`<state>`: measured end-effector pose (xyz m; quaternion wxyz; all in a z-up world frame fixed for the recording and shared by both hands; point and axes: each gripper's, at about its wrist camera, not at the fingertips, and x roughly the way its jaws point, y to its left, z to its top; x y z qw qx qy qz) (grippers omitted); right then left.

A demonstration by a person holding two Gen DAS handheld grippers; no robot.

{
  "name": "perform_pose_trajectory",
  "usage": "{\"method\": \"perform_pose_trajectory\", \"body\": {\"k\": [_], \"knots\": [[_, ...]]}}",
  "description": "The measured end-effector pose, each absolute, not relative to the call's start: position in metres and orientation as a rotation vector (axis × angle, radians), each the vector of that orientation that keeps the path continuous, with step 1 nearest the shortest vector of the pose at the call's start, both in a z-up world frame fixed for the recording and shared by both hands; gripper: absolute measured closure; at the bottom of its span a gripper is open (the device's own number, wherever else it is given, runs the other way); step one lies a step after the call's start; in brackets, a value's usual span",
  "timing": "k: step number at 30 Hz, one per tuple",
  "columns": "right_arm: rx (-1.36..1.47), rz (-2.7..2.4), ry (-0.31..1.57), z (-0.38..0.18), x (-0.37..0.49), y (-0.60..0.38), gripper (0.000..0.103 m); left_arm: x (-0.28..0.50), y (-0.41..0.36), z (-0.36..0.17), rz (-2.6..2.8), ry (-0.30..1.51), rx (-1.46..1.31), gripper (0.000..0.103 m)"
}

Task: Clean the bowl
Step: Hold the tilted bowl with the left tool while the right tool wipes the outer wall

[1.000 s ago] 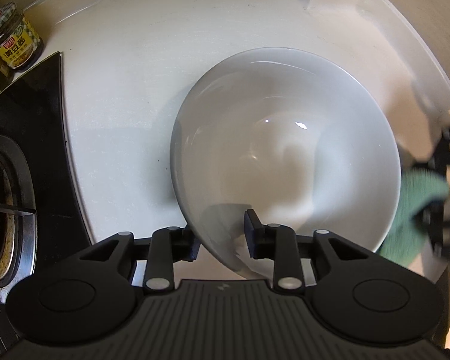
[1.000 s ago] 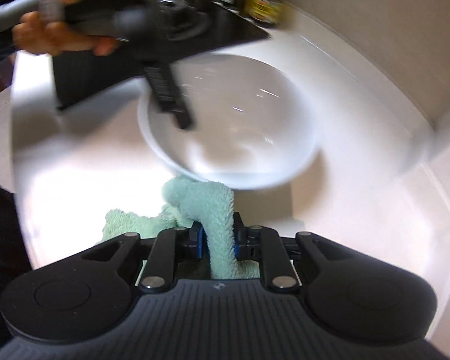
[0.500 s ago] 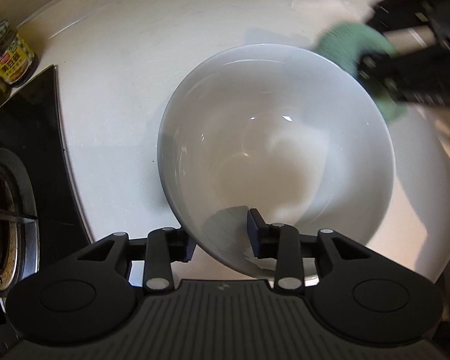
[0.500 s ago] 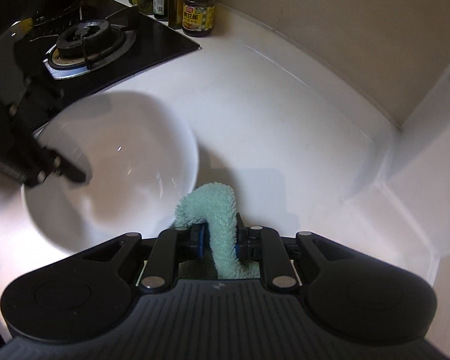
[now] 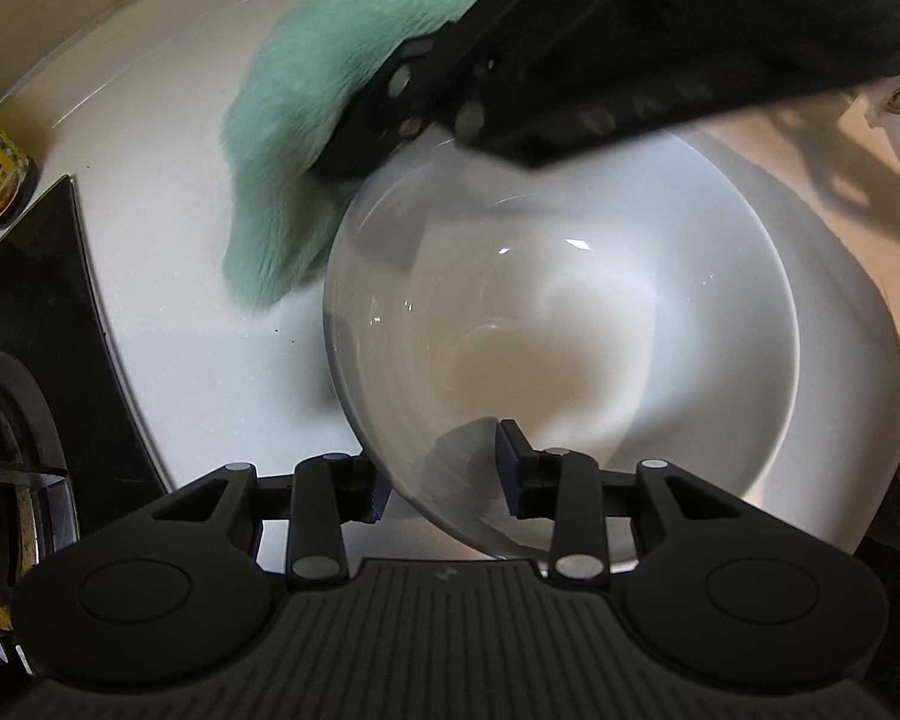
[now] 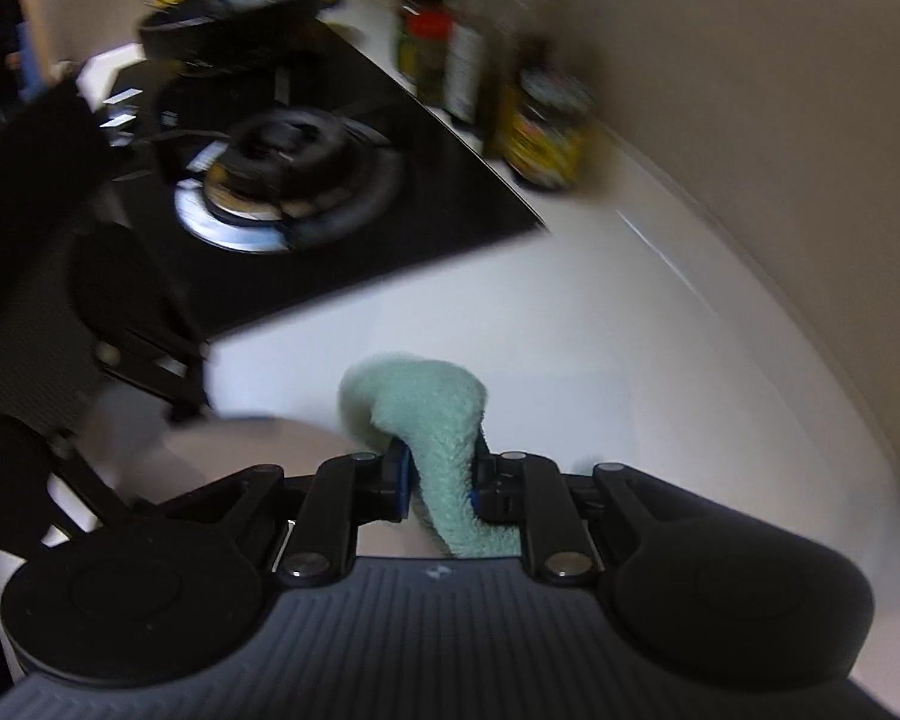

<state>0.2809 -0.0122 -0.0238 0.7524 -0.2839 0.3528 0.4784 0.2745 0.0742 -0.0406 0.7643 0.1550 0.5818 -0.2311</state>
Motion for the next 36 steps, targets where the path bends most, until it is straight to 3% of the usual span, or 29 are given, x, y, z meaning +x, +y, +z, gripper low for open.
{"method": "perform_pose_trajectory", "body": {"k": [9,23,29,36], "knots": [[-0.555,0.923,0.863,-0.025,0.27,-0.049,0.089,0.281,0.078,-0.035,-0.441,1.231,0.387,0.06],[-0.492,0.831,0.984,-0.016,0.147,-0.079,0.087,0.294,0.059,-0.032,-0.49,1.227,0.335,0.06],[-0.557,0.804,0.826,0.019,0.176,-0.065,0.087,0.295,0.07,-0.027,-0.369,1.28,0.312,0.069],[-0.858,1.143,0.651,0.019,0.195,0.014,0.087,0.275,0.098,-0.022,-0.134,1.32,-0.01,0.077]]}}
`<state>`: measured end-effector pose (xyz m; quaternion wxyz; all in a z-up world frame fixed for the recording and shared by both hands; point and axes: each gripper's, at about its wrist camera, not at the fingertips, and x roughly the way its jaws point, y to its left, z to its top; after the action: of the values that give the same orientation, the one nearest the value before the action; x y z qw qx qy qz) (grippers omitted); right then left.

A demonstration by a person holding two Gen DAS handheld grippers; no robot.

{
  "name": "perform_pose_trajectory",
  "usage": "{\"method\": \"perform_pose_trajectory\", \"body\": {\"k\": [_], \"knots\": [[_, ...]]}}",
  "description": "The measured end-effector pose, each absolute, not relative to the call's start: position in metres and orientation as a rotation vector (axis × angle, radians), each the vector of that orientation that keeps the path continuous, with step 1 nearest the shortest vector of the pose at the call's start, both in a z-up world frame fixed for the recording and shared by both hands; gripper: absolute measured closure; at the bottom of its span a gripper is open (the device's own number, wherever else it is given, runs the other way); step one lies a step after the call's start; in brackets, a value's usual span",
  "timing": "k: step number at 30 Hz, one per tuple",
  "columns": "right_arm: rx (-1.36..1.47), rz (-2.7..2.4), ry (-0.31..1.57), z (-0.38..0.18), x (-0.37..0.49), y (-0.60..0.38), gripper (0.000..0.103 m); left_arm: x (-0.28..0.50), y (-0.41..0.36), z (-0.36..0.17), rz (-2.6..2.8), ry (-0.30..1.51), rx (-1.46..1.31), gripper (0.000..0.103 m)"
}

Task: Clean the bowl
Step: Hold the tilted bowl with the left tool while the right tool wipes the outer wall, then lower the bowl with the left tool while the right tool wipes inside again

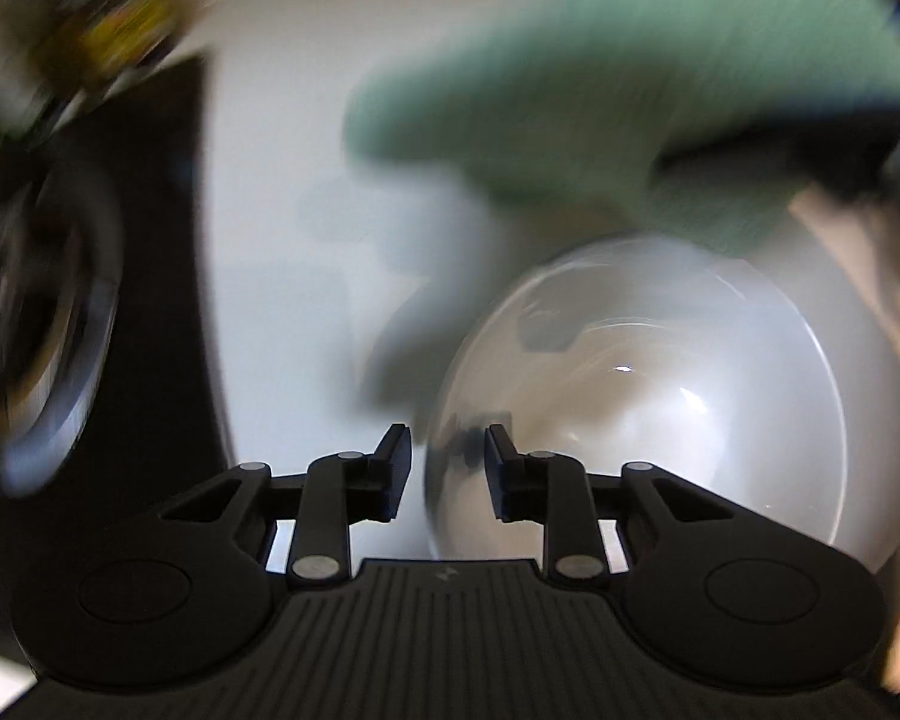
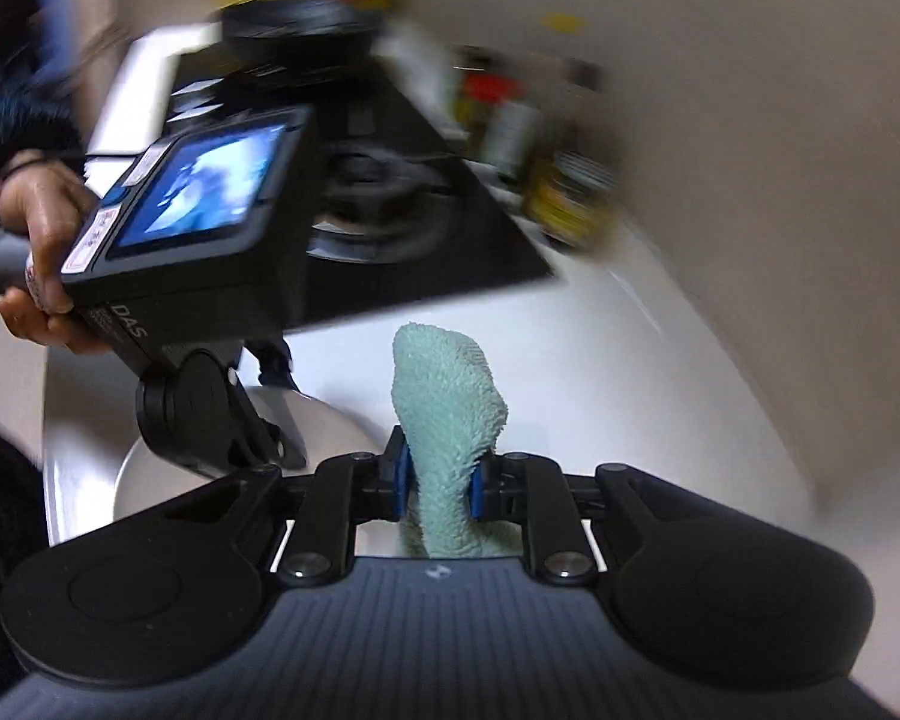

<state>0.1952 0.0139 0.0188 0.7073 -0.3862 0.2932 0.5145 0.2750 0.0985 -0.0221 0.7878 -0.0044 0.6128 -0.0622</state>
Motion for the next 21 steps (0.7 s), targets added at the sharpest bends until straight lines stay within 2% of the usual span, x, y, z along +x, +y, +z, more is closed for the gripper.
{"method": "perform_pose_trajectory", "body": {"k": [4,9,14,19,21], "knots": [[-1.122,1.338,0.661,-0.002,0.208,0.055,0.087,0.253,0.101,-0.021,-0.052,1.296,-0.112,0.077],[-1.25,1.467,0.779,-0.018,0.226,0.088,0.087,0.248,0.085,-0.02,-0.046,1.249,-0.064,0.073],[-1.064,1.445,1.032,-0.02,0.27,0.083,0.087,0.253,0.077,-0.017,-0.026,1.194,-0.031,0.068],[-0.927,1.338,1.1,-0.025,0.281,0.033,0.087,0.254,0.071,-0.005,-0.016,1.154,-0.009,0.061],[-0.846,1.302,1.094,-0.022,0.276,0.007,0.087,0.262,0.073,-0.021,-0.02,1.153,-0.008,0.059]]}}
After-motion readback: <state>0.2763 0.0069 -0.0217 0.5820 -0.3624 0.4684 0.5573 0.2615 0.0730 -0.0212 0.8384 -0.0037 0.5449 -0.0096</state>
